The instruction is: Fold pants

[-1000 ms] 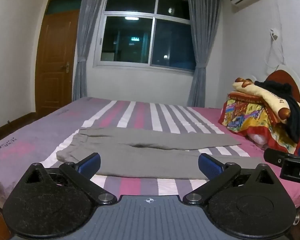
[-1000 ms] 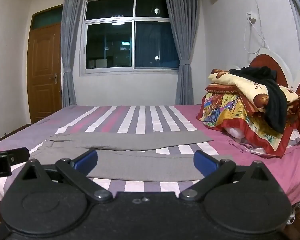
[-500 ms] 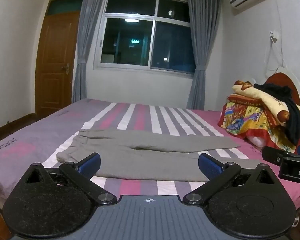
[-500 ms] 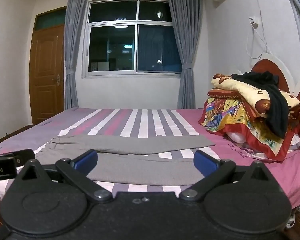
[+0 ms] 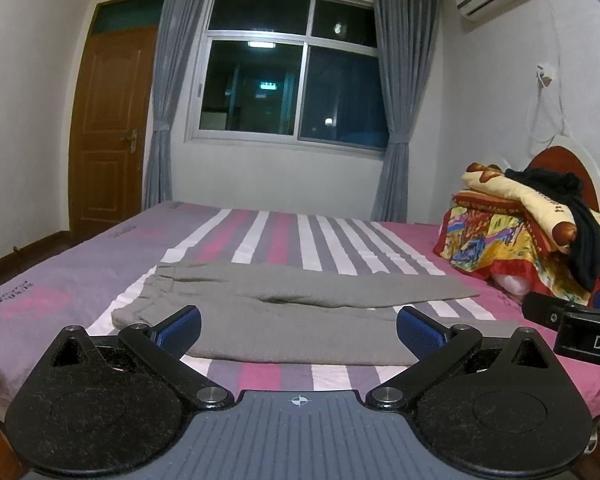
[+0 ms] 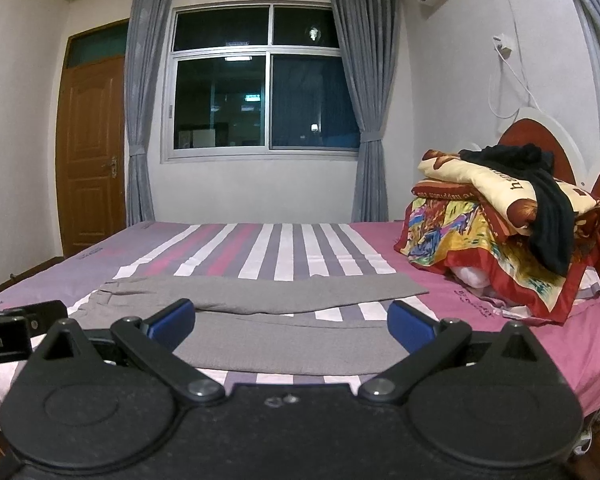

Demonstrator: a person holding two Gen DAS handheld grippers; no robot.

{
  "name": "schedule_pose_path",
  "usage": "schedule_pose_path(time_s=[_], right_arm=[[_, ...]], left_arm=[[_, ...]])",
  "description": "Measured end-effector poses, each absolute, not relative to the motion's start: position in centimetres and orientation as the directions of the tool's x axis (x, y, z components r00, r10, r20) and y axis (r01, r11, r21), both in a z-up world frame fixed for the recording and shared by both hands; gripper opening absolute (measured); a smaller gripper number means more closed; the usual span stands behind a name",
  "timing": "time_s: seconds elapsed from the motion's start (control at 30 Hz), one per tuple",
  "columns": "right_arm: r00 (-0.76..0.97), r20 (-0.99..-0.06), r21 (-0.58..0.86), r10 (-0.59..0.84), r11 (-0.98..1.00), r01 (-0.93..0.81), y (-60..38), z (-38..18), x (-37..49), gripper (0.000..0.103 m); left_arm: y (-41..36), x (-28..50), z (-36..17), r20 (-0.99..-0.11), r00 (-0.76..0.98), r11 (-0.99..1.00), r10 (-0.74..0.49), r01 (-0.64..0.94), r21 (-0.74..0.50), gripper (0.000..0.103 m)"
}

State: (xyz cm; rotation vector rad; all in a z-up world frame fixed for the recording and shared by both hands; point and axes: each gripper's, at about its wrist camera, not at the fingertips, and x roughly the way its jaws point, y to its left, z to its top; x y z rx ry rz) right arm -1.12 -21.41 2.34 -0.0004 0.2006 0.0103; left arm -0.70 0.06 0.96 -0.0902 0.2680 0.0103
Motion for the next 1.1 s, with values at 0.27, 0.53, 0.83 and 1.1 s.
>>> schedule_pose_path(time_s=[0.27, 0.53, 0.83, 1.1], right_arm=[[0.983, -0.186, 0.006, 0.012, 1.000, -0.011, -21.41, 2.24, -1.21, 0.103], [0.983, -0.182, 0.002, 0.013, 1.000, -0.013, -21.26, 2.11, -1.20, 0.103], [0.984, -0.175, -0.004, 0.017, 1.000, -0.018, -20.99, 2.13, -1.18, 0.103], [0.984, -0.175, -0.004, 0.020, 1.000, -0.021, -21.06, 2.16, -1.30, 0.103]], left_arm=[[0.00, -0.78, 1.15, -0.257, 0.966, 0.996, -0.004, -0.018, -0.085, 0.103], [0.02, -0.81, 1.38, -0.252, 0.968, 0.996, -0.005, -0.017, -0.088, 0.103], [0.25, -0.99, 1.26, -0.248, 0.969, 0.996, -0.003, -0.019, -0.089, 0.103], [0.23, -0.98, 1.35, -0.246, 0.969, 0.996, -0.003, -0.018, -0.086, 0.103]])
